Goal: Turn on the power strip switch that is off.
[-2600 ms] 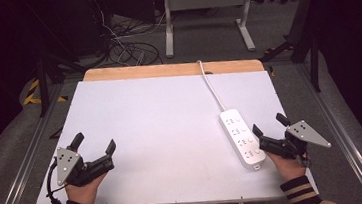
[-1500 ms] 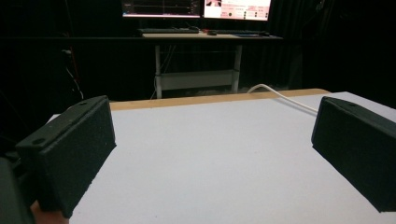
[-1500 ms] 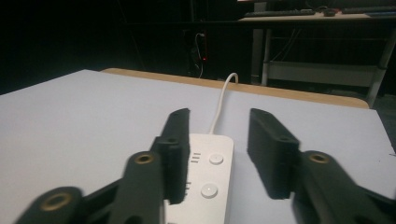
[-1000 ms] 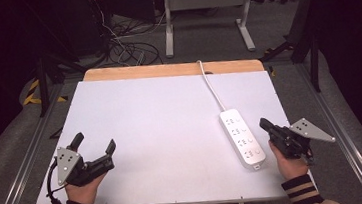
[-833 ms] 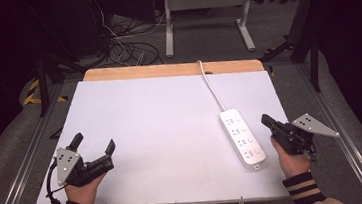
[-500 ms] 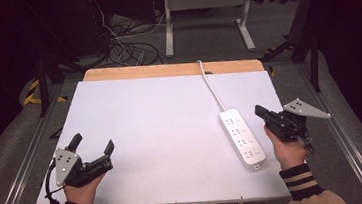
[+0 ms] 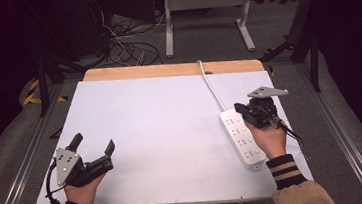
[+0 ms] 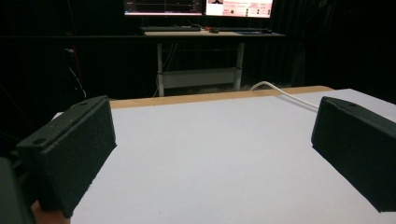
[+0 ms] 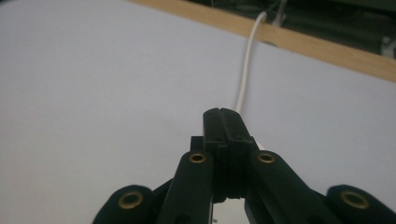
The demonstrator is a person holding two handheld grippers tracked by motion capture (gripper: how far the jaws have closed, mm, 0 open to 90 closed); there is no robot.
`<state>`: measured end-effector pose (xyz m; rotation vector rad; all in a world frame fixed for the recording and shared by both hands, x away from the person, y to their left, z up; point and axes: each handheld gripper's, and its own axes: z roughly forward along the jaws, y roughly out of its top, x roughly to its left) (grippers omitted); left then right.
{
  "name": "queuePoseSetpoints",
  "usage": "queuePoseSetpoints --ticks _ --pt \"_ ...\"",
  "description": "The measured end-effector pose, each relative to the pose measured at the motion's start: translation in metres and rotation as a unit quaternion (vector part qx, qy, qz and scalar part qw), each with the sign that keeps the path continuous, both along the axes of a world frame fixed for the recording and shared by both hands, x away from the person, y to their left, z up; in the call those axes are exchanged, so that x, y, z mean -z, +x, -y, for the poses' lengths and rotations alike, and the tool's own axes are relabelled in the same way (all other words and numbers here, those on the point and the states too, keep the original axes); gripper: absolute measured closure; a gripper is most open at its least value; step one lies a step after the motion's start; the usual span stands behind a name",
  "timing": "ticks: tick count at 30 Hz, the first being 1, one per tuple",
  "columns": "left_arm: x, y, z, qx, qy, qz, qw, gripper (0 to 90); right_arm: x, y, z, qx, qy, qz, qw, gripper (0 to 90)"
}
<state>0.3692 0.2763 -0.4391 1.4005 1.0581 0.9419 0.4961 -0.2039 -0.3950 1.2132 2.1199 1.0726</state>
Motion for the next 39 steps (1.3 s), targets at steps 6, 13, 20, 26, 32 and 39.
queuePoseSetpoints --ticks 6,13,20,26,32,39 --pt "0.000 0.001 0.000 0.002 0.000 -0.002 1.0000 0.4 0.025 0.023 -0.006 0.017 -0.081 -0.052 0.9952 90.0" --pt "0.000 0.001 0.001 0.002 0.003 -0.002 1.0000 0.5 0.044 0.030 0.001 0.019 -0.097 -0.061 0.9932 90.0" --pt "0.000 0.001 0.000 0.004 0.002 -0.004 1.0000 0.6 0.051 0.035 0.008 0.019 -0.076 -0.068 0.9946 90.0" --pt "0.000 0.001 0.000 0.005 0.005 -0.004 1.0000 0.7 0.054 0.034 0.004 0.011 -0.082 -0.063 0.9946 90.0" --pt "0.000 0.001 0.001 0.005 0.005 -0.005 1.0000 0.7 0.057 0.033 0.004 0.019 -0.083 -0.054 0.9949 90.0" --pt "0.000 0.001 0.001 0.006 0.004 -0.005 1.0000 0.7 0.060 0.030 0.003 0.025 -0.080 -0.047 0.9954 90.0"
